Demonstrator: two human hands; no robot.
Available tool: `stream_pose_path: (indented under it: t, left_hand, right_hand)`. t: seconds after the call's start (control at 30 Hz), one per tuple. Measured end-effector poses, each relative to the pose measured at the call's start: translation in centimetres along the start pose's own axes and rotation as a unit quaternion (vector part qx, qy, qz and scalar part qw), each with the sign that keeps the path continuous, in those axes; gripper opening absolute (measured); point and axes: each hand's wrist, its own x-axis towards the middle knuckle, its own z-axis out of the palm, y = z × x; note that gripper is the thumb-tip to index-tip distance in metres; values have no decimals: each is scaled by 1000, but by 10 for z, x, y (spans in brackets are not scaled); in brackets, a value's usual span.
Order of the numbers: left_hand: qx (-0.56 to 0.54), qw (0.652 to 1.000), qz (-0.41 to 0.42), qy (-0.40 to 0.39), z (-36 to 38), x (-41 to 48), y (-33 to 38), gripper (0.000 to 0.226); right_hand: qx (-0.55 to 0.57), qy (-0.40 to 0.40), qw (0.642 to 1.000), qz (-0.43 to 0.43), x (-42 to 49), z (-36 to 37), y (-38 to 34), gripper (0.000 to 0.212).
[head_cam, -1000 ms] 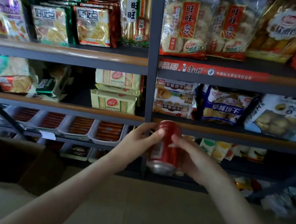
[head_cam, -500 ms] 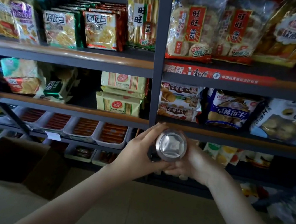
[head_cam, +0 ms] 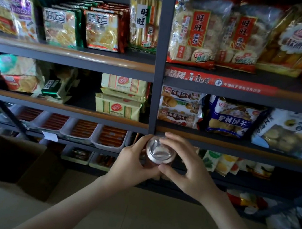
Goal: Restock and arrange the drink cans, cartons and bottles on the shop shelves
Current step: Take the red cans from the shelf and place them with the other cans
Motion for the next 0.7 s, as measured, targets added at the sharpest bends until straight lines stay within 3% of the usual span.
stream_pose_path:
  t: [0.37, 0.53, 0.7]
  left_hand:
    - [-96, 970, -189, 117, -101, -58, -63, 53]
    - [-100, 947, -245, 182, -178, -88, -114, 48]
    - [-58, 942, -308, 118, -276, -125, -185, 63]
  right_hand:
    - [137, -193, 964, 118, 71, 125, -29, 88]
    - [131, -235, 957, 110, 129, 220, -61, 82]
    - [147, -265, 945, 122, 187, 336, -92, 79]
